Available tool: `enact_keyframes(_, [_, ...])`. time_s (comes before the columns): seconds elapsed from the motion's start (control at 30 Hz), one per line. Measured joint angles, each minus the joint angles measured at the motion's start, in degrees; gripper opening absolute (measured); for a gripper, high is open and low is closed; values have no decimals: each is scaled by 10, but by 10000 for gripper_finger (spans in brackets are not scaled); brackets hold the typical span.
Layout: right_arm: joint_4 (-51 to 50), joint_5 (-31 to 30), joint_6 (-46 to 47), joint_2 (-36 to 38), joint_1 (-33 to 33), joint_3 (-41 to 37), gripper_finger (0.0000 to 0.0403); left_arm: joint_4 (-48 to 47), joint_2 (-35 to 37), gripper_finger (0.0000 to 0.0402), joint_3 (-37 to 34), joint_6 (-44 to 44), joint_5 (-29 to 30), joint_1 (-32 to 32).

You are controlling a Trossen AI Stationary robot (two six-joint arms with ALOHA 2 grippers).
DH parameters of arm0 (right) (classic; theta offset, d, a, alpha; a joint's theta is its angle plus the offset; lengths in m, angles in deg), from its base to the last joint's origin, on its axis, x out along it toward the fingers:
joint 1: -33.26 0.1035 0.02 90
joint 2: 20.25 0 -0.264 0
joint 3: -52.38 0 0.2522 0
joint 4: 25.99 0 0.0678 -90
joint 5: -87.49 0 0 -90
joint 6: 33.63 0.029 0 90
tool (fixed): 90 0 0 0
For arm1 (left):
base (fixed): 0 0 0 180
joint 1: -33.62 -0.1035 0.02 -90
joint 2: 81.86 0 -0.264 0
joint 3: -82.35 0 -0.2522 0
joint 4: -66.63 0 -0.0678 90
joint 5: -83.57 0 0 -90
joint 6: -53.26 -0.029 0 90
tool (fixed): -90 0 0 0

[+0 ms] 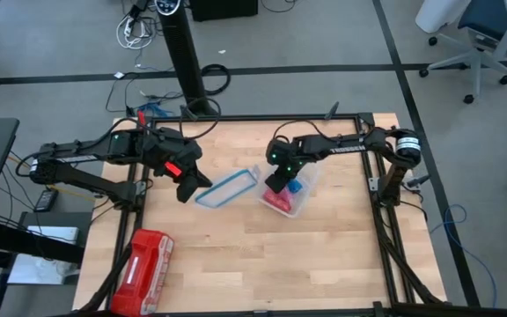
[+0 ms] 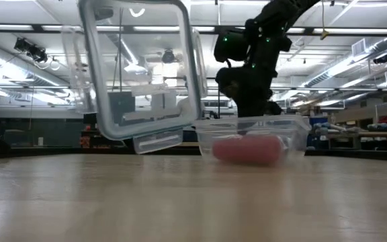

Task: Roll bandage
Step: Close the lid of the tupperware

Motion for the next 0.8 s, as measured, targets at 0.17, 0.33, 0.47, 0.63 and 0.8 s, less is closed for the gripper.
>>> enact_keyframes(0.17, [-41,0,-22,31,-10,38,1,-12,0,2,0,1,-49,0])
enact_keyframes(0.33, [-130,-36,-38,48,-19,72,3,-13,0,2,0,12,-85,0])
enact_keyframes(0.47, [-200,-101,-44,50,-40,81,3,-12,0,2,0,29,-119,0])
enact_keyframes(0.63, [-178,-126,-55,50,-78,80,1,-7,0,2,0,34,-137,0])
enact_keyframes(0.8, [-146,-137,-68,47,-129,80,2,16,0,2,0,47,-138,0])
